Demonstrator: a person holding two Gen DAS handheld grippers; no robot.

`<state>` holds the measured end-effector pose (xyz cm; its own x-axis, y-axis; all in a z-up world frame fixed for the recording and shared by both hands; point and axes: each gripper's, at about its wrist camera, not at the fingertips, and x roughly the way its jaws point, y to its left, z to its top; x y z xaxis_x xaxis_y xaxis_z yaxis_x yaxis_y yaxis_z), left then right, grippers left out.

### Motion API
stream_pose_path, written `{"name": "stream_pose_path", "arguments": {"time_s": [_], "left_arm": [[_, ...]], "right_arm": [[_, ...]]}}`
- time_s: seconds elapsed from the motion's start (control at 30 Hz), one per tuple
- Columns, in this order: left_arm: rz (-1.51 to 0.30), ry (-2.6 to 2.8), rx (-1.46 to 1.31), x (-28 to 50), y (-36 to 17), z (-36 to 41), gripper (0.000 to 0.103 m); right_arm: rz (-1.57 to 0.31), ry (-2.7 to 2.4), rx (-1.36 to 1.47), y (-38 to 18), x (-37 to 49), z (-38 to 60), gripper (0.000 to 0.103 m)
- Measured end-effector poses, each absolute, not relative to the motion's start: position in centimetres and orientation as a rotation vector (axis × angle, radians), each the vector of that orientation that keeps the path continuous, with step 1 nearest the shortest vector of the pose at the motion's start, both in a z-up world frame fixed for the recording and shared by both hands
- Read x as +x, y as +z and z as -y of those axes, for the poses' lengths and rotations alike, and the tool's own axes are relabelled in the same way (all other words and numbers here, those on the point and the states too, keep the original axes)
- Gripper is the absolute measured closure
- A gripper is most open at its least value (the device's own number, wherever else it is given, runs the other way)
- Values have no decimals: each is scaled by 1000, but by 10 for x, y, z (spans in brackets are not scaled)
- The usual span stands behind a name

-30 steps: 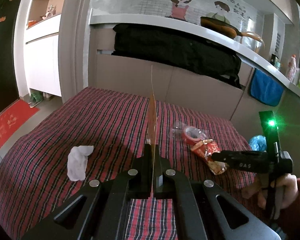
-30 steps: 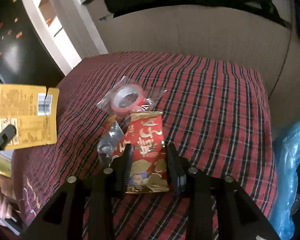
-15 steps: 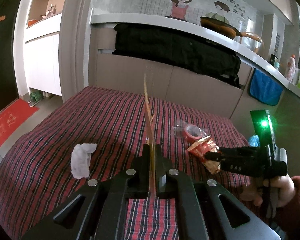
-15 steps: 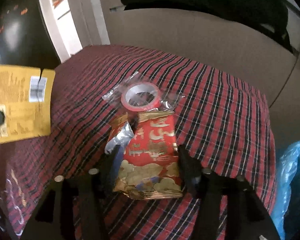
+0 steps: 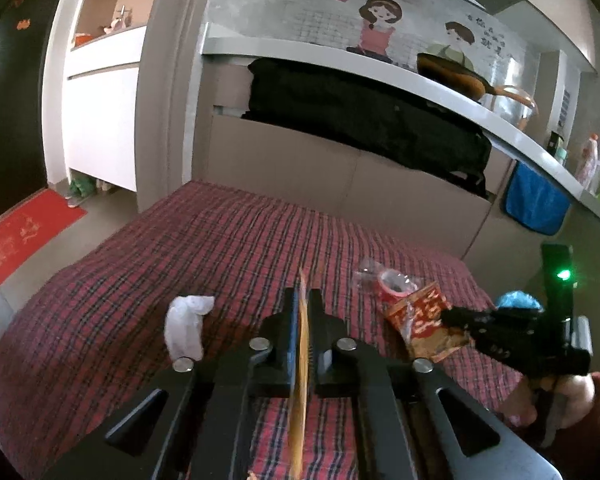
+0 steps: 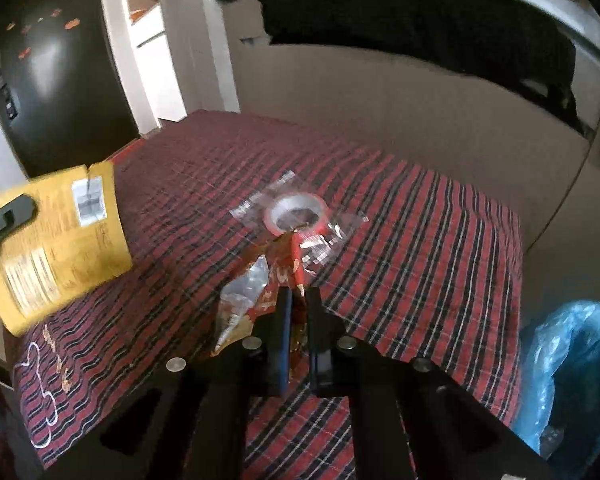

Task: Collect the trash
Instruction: 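Lift the yellow card with the left tool while the right tool holds the red packet, then grasp the white tissue with the left tool alongside the yellow card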

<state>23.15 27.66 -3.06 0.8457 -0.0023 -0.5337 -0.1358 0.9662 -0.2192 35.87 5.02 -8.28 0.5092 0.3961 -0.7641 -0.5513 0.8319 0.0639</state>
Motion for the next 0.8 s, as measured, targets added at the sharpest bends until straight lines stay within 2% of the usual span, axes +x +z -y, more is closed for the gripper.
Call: {"name": "stream_pose_path", "arguments": {"time_s": [0.23, 0.37, 0.4, 0.43, 0.47, 0.5, 0.53, 0.67, 0.77, 0.8], "left_arm": [[-633, 50, -215, 219, -46, -283, 101], [-672, 78, -198, 218, -58, -289, 97], [-669, 84, -201, 217, -58, -289, 90], [-663, 88, -209, 215, -58, -293, 77], [-659, 94, -220, 212, -58, -298, 69], [-662, 101, -231, 210, -59, -304, 55], [-670, 104, -241, 208, -61, -309, 50], [-736, 130, -268, 201, -77, -327, 49], [-801, 106, -284, 202, -91, -330, 49], [-817, 95, -294, 203, -95, -331, 49]], "right_arm": [[-787, 614, -311, -69, 332, -69, 98], [-774, 660, -322, -65, 322, -75, 97], [-781, 674, -317, -67, 324, -79, 97], [-798, 697, -308, -69, 324, -80, 97], [-814, 721, -300, -70, 323, -82, 97], [-823, 737, -299, -73, 322, -84, 97], [-827, 749, -301, -75, 321, -85, 96], [-828, 763, -324, -80, 322, -97, 89], [-852, 759, -313, -87, 330, -106, 89], [-859, 755, -300, -88, 331, -106, 93]]}}
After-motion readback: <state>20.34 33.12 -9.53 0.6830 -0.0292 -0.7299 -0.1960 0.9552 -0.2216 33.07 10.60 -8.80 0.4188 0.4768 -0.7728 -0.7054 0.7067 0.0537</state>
